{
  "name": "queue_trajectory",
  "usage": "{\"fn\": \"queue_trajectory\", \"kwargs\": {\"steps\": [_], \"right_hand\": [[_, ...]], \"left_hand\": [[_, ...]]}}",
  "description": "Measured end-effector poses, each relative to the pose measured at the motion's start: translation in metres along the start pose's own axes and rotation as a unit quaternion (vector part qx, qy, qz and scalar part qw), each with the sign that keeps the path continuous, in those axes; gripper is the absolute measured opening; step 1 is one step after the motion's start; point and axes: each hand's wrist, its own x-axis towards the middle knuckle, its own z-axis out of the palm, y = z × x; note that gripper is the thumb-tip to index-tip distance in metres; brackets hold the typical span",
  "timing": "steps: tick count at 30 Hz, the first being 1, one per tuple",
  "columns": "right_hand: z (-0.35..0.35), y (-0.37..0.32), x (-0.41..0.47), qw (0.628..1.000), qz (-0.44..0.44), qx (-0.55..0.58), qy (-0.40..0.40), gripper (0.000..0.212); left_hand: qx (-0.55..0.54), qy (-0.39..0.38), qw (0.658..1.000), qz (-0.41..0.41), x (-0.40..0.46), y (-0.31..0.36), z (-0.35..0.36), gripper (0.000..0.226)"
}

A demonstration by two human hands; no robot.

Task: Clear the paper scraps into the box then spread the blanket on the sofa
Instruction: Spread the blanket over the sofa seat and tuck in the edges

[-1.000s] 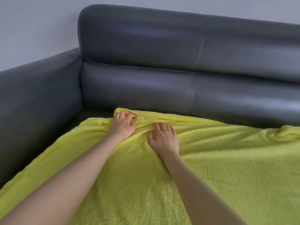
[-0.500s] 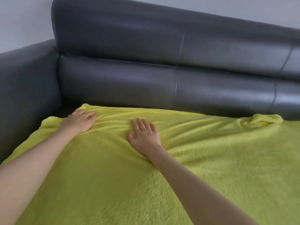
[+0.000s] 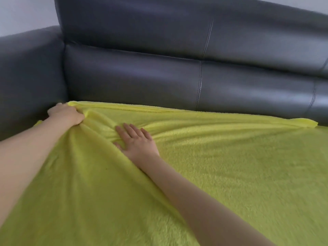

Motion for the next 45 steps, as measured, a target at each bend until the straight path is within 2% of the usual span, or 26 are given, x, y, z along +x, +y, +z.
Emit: {"fn": "queue_trajectory", "kwargs": {"steps": [7, 11, 16, 20, 22, 25, 27, 29, 30, 36, 41, 45], "right_hand": [[-0.004, 0.004, -0.002, 0.999, 0.029, 0.034, 0.011, 0.061], [-0.013, 0.022, 0.008, 0.996, 0.08, 0.049, 0.012, 0.058], [-0.007, 0.028, 0.015, 0.996, 0.086, 0.024, 0.027, 0.059], [0.0, 0.029, 0.013, 0.995, 0.082, 0.027, 0.051, 0.06], [0.002, 0.03, 0.012, 0.995, 0.082, 0.031, 0.057, 0.06], [0.003, 0.029, 0.011, 0.993, 0.086, 0.035, 0.068, 0.059], [0.004, 0.03, 0.011, 0.993, 0.086, 0.033, 0.074, 0.059], [0.005, 0.029, 0.011, 0.993, 0.085, 0.033, 0.074, 0.059], [0.005, 0.03, 0.011, 0.993, 0.084, 0.032, 0.075, 0.06], [0.006, 0.031, 0.011, 0.992, 0.086, 0.031, 0.082, 0.06], [0.004, 0.031, 0.011, 0.993, 0.083, 0.033, 0.078, 0.061], [0.001, 0.032, 0.01, 0.994, 0.081, 0.033, 0.07, 0.06]], "left_hand": [[-0.059, -0.029, 0.997, 0.028, 0.015, -0.001, -0.007, 0.061], [-0.065, -0.026, 0.997, 0.017, 0.023, 0.006, -0.012, 0.055], [-0.067, -0.013, 0.998, -0.017, 0.024, 0.022, -0.01, 0.053], [-0.181, 0.103, 0.976, -0.061, 0.022, 0.031, 0.018, 0.044], [-0.223, 0.209, 0.95, -0.058, 0.018, 0.029, 0.025, 0.033], [-0.208, 0.381, 0.901, 0.009, 0.007, 0.03, 0.017, 0.021], [-0.211, 0.419, 0.878, 0.096, 0.002, 0.036, 0.01, 0.018], [-0.203, 0.395, 0.882, 0.157, 0.004, 0.041, 0.012, 0.011], [-0.199, 0.373, 0.892, 0.159, 0.008, 0.041, 0.014, 0.013], [-0.248, 0.228, 0.937, 0.091, 0.018, 0.044, 0.023, 0.034], [-0.193, 0.103, 0.971, 0.099, 0.023, 0.043, 0.015, 0.044], [-0.134, 0.009, 0.985, 0.111, 0.03, 0.046, 0.0, 0.051]]}}
